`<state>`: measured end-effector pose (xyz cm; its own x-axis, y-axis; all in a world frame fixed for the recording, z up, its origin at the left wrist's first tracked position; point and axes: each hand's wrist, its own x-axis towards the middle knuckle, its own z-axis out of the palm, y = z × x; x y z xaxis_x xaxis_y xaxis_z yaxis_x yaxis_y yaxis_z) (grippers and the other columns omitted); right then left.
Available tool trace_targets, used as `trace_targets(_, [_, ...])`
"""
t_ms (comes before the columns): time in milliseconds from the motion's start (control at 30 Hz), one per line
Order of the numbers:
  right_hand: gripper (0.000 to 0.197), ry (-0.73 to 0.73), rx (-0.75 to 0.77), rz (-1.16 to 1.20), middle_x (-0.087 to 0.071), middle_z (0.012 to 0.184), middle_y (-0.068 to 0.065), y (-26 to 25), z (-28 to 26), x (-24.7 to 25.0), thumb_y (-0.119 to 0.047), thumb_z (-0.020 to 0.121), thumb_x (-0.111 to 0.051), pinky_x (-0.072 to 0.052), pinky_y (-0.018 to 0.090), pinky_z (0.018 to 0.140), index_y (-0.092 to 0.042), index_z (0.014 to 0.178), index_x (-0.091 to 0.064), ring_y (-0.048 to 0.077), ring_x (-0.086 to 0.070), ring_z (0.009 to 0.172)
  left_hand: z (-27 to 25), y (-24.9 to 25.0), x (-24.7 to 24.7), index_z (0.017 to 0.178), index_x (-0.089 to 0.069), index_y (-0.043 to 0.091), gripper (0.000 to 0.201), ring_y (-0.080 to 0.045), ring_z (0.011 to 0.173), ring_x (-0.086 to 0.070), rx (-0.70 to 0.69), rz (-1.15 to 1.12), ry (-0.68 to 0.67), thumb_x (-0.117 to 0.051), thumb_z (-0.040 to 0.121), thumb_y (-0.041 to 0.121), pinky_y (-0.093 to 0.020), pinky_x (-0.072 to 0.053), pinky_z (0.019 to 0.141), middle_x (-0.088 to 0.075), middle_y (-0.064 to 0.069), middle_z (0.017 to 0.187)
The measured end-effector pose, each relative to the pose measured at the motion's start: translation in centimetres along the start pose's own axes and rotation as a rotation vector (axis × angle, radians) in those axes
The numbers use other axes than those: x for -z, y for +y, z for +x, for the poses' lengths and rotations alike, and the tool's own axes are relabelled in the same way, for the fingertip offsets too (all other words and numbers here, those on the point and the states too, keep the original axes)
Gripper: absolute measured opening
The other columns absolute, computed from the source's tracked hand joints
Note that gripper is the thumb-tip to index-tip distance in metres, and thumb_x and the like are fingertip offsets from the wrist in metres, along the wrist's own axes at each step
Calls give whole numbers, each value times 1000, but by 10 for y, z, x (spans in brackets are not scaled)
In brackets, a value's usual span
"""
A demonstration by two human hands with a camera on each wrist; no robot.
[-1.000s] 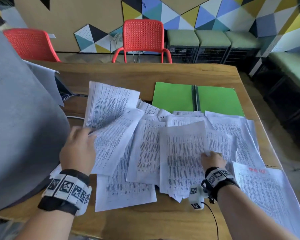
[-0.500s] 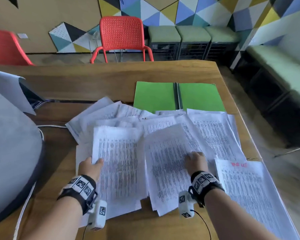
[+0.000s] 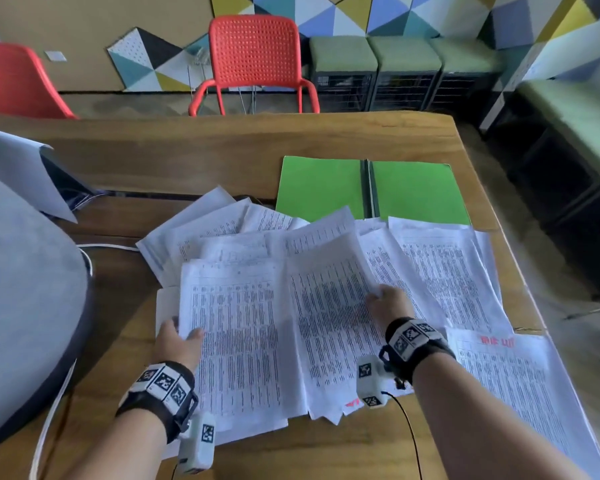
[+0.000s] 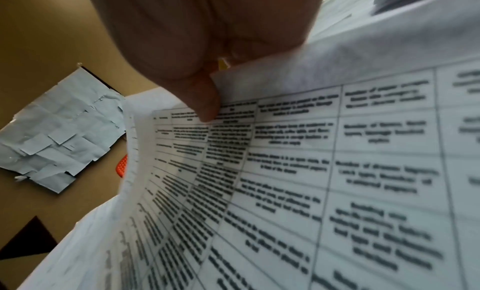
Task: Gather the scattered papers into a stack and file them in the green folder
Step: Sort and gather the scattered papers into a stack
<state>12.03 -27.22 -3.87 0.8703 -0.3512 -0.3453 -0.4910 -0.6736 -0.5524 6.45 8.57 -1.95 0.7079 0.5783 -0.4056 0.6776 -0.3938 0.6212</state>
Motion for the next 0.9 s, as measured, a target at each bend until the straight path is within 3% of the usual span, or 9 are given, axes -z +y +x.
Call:
trace_targets(133, [24, 110, -32, -169, -54, 87, 11, 0, 18, 12, -26, 88, -46, -45, 27, 75, -12, 83, -65, 26, -52, 74, 9, -28, 10, 128, -55, 4, 49, -39, 103, -63, 84, 117, -10, -60, 89, 34, -46, -51, 92, -63, -18, 123])
trace_targets(200, [27, 145, -55, -271, -56, 108, 16, 5, 25, 21, -30, 87, -45, -49, 39, 89, -15, 92, -67, 32, -53, 95, 12, -42, 12, 119, -62, 7, 43, -37, 96, -64, 89, 203, 22, -62, 86, 36, -45, -53, 89, -63, -17, 116])
trace_targets(300, [27, 136, -115, -314, -43, 135, 17, 12, 30, 33, -28, 88, -50, -41, 47, 102, -19, 111, -63, 37, -45, 117, -1, -42, 16, 104, -68, 8, 36, -35, 95, -59, 51, 299, 94, -63, 84, 37, -42, -51, 94, -59, -18, 113])
trace_targets(467, [16, 87, -59, -365, -49, 98, 7, 4, 26, 36, -22, 89, -48, -42, 42, 90, -18, 100, -59, 26, -44, 94, -13, -36, 20, 107, -69, 4, 32, -35, 88, -59, -5, 316, 125, -63, 88, 29, -37, -49, 83, -55, -13, 92])
trace_targets(600, [14, 217, 248, -97, -61, 90, 7, -17, 10, 31, -15, 88, -54, -52, 39, 72, -7, 85, -65, 27, -55, 79, -14, -27, 33, 108, -66, 2, 35, -39, 97, -61, -96, 328, 190, -59, 90, 31, -45, -52, 87, -60, -17, 111])
trace_targets(667, [10, 247, 371, 66, -61, 86, 4, -32, -6, 36, -11, 89, -58, -53, 34, 65, -6, 92, -66, 22, -57, 70, -15, -16, 43, 114, -60, 3, 33, -42, 104, -58, -177, 270, 235, -58, 91, 26, -47, -49, 91, -59, -20, 117])
trace_targets(733, [23, 238, 434, 184, -64, 86, 2, -47, -21, 44, -8, 90, -57, -53, 32, 60, -14, 112, -58, 19, -58, 65, -17, -3, 52, 113, -56, 5, 30, -42, 103, -58, -272, 223, 285, -59, 90, 24, -47, -47, 89, -59, -19, 117])
trace_targets(800, [43, 229, 436, 350, -64, 87, -2, -57, -32, 57, -4, 89, -56, -52, 29, 54, -27, 123, -49, 18, -59, 61, -20, 6, 58, 108, -56, 9, 23, -38, 94, -60, -301, 122, 294, -59, 91, 23, -44, -48, 83, -62, -16, 109])
trace_targets(900, [52, 198, 355, 627, -63, 91, -7, -63, -39, 75, 3, 87, -56, -46, 10, 54, -30, 126, -47, 1, -59, 64, -22, 12, 62, 105, -55, 21, 19, -32, 84, -64, -233, -33, 237, -59, 89, 31, -45, -54, 81, -67, -8, 99])
